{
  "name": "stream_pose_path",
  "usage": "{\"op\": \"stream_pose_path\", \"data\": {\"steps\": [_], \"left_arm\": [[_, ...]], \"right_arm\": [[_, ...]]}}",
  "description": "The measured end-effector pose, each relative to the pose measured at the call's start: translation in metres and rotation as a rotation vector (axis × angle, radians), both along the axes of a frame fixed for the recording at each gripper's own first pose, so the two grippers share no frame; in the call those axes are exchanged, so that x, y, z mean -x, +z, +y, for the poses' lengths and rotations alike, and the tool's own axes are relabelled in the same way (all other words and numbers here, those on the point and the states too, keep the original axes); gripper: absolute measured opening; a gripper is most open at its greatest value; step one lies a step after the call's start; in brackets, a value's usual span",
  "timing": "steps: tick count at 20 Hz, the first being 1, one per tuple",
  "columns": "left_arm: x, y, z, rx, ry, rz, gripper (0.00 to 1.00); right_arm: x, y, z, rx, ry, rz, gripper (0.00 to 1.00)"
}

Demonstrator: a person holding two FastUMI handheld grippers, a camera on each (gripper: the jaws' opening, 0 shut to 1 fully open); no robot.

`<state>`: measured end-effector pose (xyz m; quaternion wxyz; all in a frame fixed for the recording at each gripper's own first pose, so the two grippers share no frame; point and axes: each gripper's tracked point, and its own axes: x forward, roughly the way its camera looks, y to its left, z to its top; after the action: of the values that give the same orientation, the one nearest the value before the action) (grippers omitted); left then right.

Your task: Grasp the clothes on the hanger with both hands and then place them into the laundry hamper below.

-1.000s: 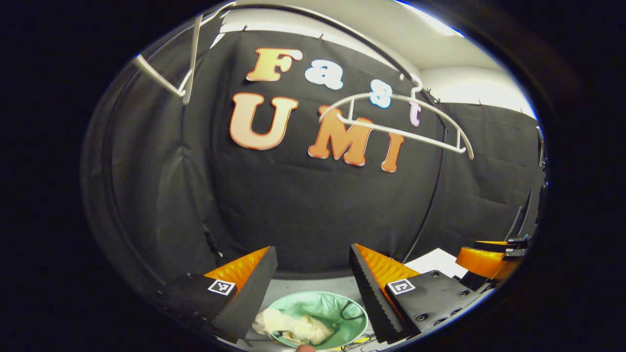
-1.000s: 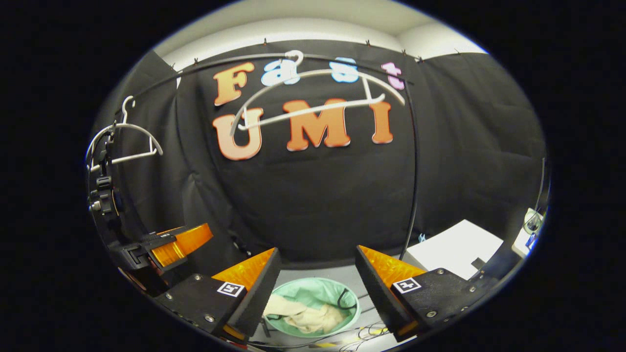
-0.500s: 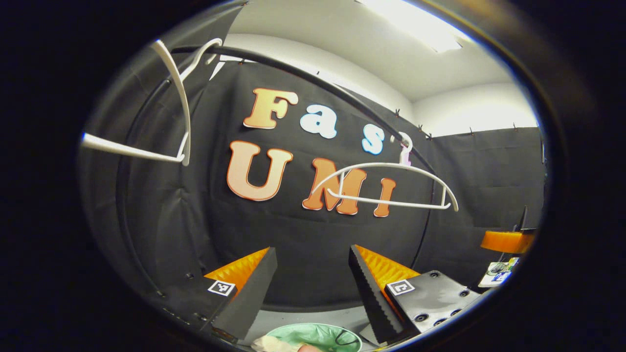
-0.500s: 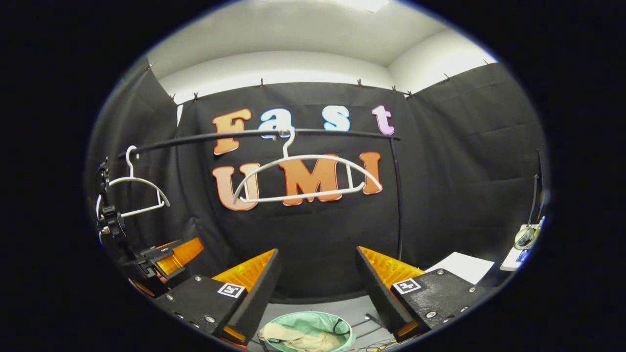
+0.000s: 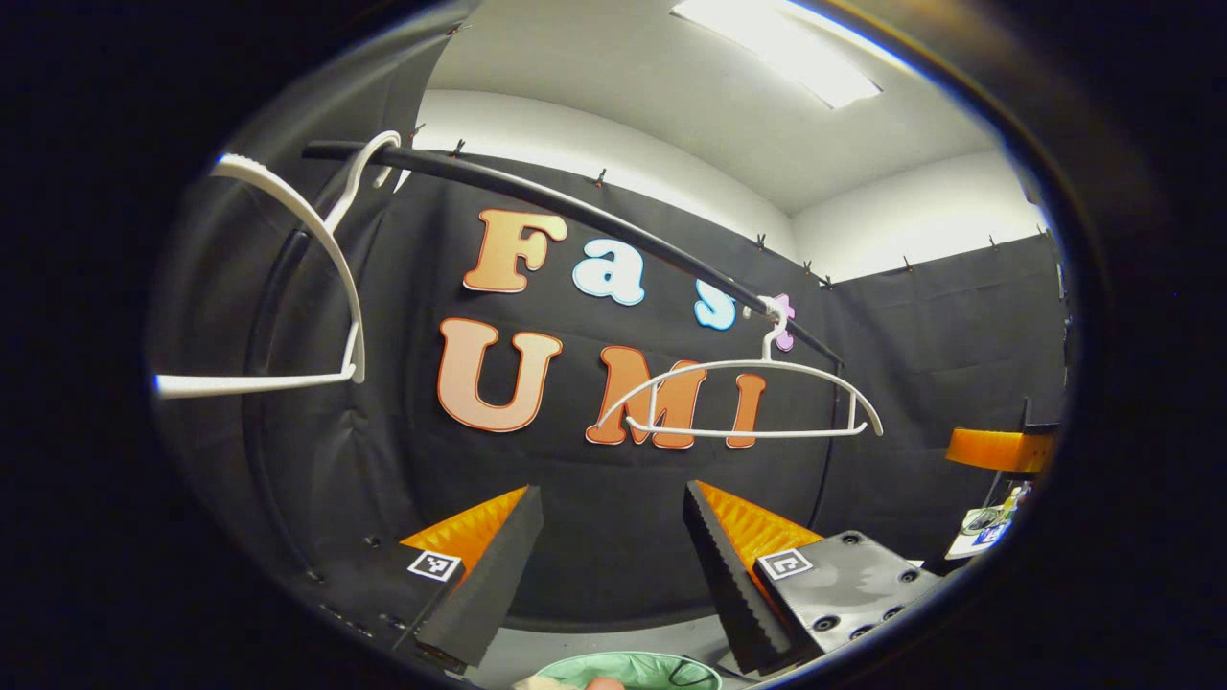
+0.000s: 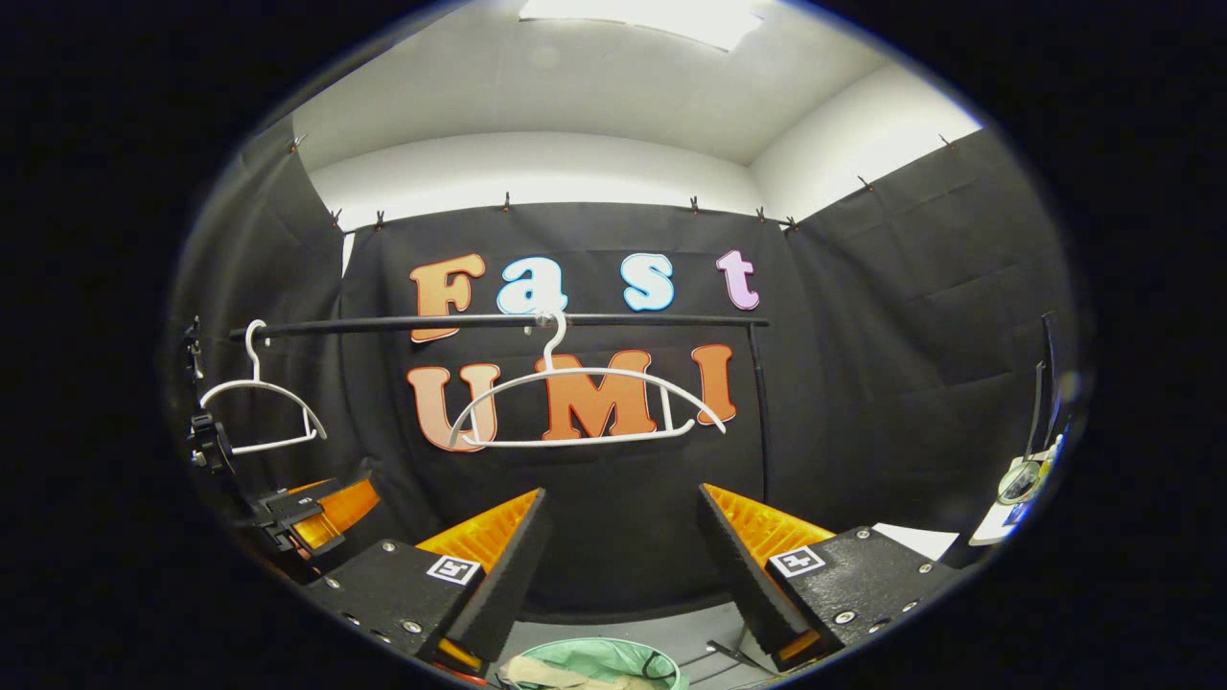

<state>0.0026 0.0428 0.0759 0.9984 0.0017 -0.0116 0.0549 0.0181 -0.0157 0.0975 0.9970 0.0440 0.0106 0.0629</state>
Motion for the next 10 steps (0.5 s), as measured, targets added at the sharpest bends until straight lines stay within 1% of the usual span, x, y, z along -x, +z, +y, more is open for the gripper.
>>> {"op": "stream_pose_path", "data": {"steps": [1,2,3,4,5,6,7,8,10], "left_arm": [[0.001,0.000,0.000,-0.001,0.000,-0.001,0.97],[0.002,0.000,0.001,-0.004,0.004,-0.002,1.00],[0.003,-0.001,0.001,-0.006,0.010,-0.003,0.97],[0.003,-0.001,0.002,-0.007,0.013,-0.002,0.96],[0.004,-0.001,0.002,-0.008,0.015,-0.003,1.00],[0.005,-0.002,0.002,-0.009,0.016,-0.004,0.97],[0.004,-0.004,0.003,-0.009,0.020,-0.007,0.97],[0.004,-0.004,0.005,-0.008,0.024,-0.005,1.00],[0.003,-0.007,0.005,-0.007,0.025,0.002,1.00]], "right_arm": [[-0.001,0.000,-0.001,-0.001,-0.005,-0.005,0.94],[-0.002,0.000,-0.002,0.000,-0.008,-0.007,0.94],[-0.002,-0.001,-0.003,-0.001,-0.010,-0.006,0.94],[-0.002,-0.003,-0.004,-0.005,-0.011,-0.003,0.94],[-0.003,-0.005,-0.003,-0.009,-0.011,0.000,0.94],[-0.003,-0.008,-0.003,-0.013,-0.008,0.004,0.94],[-0.004,-0.012,-0.001,-0.016,-0.004,0.013,0.94],[-0.004,-0.017,0.000,-0.020,0.001,0.026,0.94],[-0.006,-0.028,0.004,-0.023,0.011,0.052,0.94]]}}
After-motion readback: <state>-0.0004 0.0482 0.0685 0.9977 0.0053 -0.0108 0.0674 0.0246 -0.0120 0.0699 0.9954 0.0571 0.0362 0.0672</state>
